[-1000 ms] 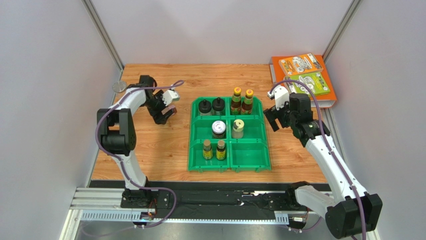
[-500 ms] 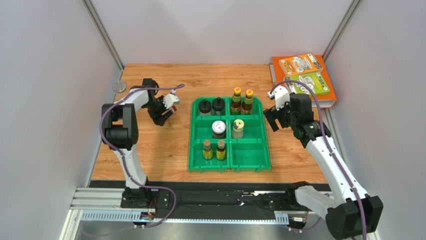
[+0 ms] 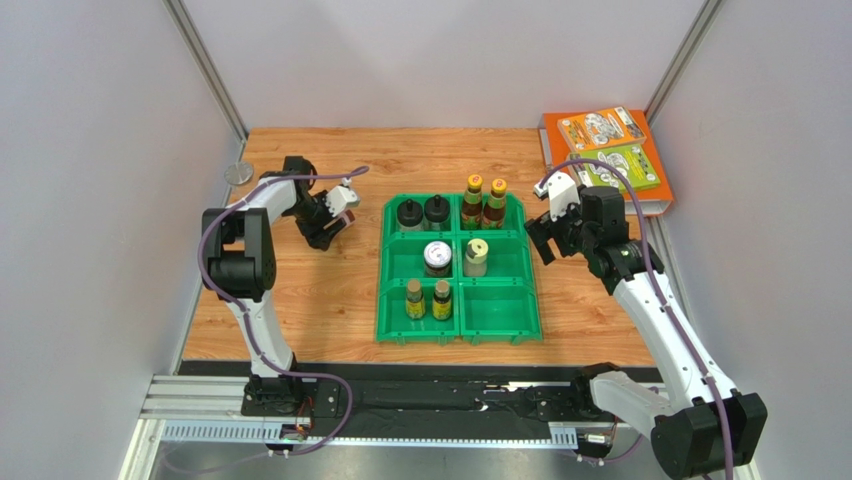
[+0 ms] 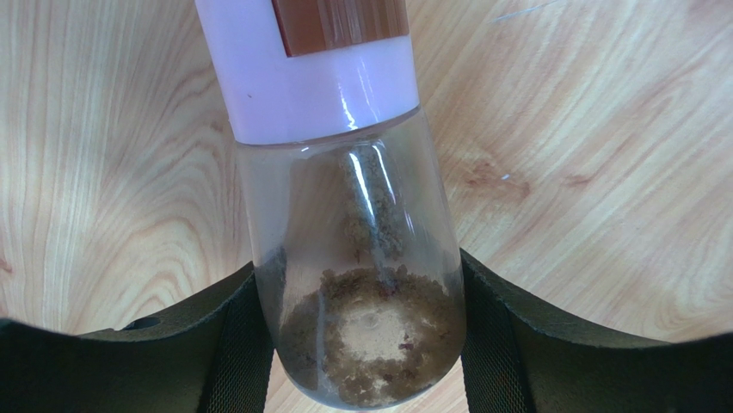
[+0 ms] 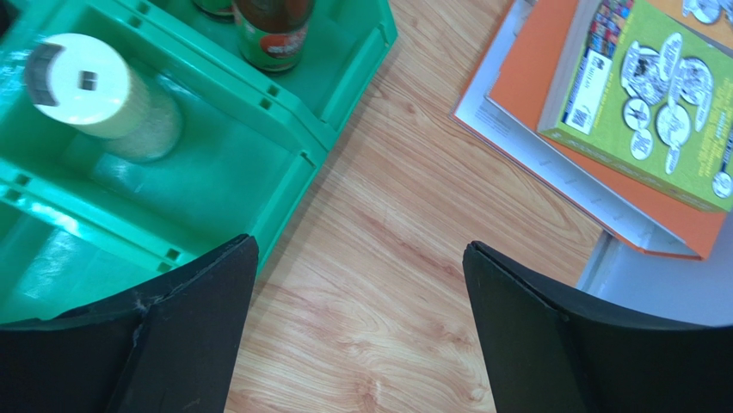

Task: Organize the condiment bottles
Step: Pick up the bottle from the center of the board, then place the bottle in the storage box.

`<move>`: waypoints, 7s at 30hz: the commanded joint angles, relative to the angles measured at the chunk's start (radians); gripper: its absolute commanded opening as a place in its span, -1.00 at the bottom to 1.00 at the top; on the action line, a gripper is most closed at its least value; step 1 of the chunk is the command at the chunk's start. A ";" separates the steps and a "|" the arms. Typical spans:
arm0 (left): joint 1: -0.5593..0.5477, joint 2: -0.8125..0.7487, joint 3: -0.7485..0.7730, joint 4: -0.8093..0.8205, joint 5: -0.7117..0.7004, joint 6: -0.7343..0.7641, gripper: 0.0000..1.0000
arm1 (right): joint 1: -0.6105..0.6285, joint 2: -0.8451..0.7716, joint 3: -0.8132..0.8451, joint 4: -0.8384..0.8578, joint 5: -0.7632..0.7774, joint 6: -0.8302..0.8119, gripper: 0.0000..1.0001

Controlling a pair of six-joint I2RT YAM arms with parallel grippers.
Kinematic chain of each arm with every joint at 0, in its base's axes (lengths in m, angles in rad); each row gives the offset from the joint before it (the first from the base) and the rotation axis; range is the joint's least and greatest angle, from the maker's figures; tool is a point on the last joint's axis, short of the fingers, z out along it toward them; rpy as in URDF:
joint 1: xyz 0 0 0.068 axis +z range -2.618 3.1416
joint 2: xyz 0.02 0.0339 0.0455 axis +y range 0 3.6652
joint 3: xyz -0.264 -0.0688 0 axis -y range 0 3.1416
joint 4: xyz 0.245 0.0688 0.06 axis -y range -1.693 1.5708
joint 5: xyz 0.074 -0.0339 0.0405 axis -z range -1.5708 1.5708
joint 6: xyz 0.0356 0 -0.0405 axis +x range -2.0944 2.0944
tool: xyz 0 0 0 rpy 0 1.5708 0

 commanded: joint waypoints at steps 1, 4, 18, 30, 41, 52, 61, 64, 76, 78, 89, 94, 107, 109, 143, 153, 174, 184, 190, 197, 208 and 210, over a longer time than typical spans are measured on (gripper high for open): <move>-0.021 -0.122 -0.010 0.011 0.112 0.035 -1.00 | 0.008 -0.027 0.079 -0.026 -0.136 0.019 0.86; -0.024 -0.202 -0.032 0.008 0.164 0.055 -1.00 | 0.008 -0.033 0.114 -0.066 -0.262 0.011 0.89; -0.237 -0.650 -0.172 -0.041 0.262 0.055 -1.00 | 0.008 0.177 0.378 -0.181 -0.903 0.178 0.90; -0.494 -0.795 -0.119 -0.109 0.295 -0.086 -1.00 | 0.027 0.344 0.418 -0.101 -1.269 0.307 0.89; -0.686 -0.743 -0.101 -0.102 0.189 -0.149 -1.00 | 0.107 0.350 0.364 0.100 -1.157 0.469 0.92; -0.764 -0.676 -0.026 -0.096 0.146 -0.189 -1.00 | 0.170 0.369 0.329 0.123 -1.080 0.459 0.92; -0.777 -0.641 -0.012 -0.079 0.121 -0.198 -1.00 | 0.199 0.352 0.295 0.133 -1.082 0.457 0.92; -0.778 -0.639 -0.009 -0.072 0.114 -0.200 -1.00 | 0.204 0.353 0.287 0.141 -1.083 0.459 0.92; -0.786 -0.625 0.005 -0.064 0.114 -0.214 -1.00 | 0.233 0.378 0.283 0.157 -1.080 0.460 0.91; -0.789 -0.622 0.003 -0.063 0.115 -0.214 -1.00 | 0.241 0.386 0.289 0.160 -1.082 0.462 0.90; -0.794 -0.622 -0.004 -0.058 0.111 -0.217 -1.00 | 0.250 0.398 0.297 0.155 -1.066 0.459 0.27; -0.792 -0.622 -0.006 -0.058 0.111 -0.217 -1.00 | 0.248 0.389 0.295 0.153 -1.065 0.454 -0.55; -0.795 -0.602 -0.018 -0.061 0.108 -0.215 -0.02 | 0.253 0.386 0.314 0.123 -1.051 0.448 -1.00; -0.795 -0.604 -0.020 -0.059 0.101 -0.211 0.37 | 0.254 0.383 0.314 0.117 -1.045 0.421 -1.00; -0.073 -0.930 -0.214 0.161 0.138 -0.556 0.99 | 0.251 0.292 0.663 -0.641 -0.122 -0.164 -1.00; -0.030 -1.022 -0.342 0.243 0.126 -0.611 0.99 | 0.253 0.362 0.545 -0.729 0.006 -0.282 -1.00; -0.030 -1.049 -0.369 0.263 0.160 -0.628 0.99 | 0.236 0.564 0.484 -0.514 0.000 -0.296 -1.00; -0.030 -1.049 -0.374 0.263 0.166 -0.629 0.99 | 0.212 0.695 0.507 -0.480 -0.011 -0.294 -0.91; -0.030 -1.046 -0.374 0.264 0.167 -0.629 0.99 | 0.212 0.697 0.513 -0.472 -0.035 -0.290 -0.09; -0.030 -1.038 -0.371 0.264 0.170 -0.631 0.99 | 0.212 0.647 0.504 -0.463 -0.088 -0.278 0.78; -0.007 -0.968 -0.276 0.269 -0.056 -0.642 0.99 | 0.212 0.434 0.591 -0.575 -0.081 -0.184 0.82; 0.028 -0.925 -0.224 0.264 -0.096 -0.654 0.99 | 0.213 0.372 0.584 -0.581 -0.086 -0.166 0.82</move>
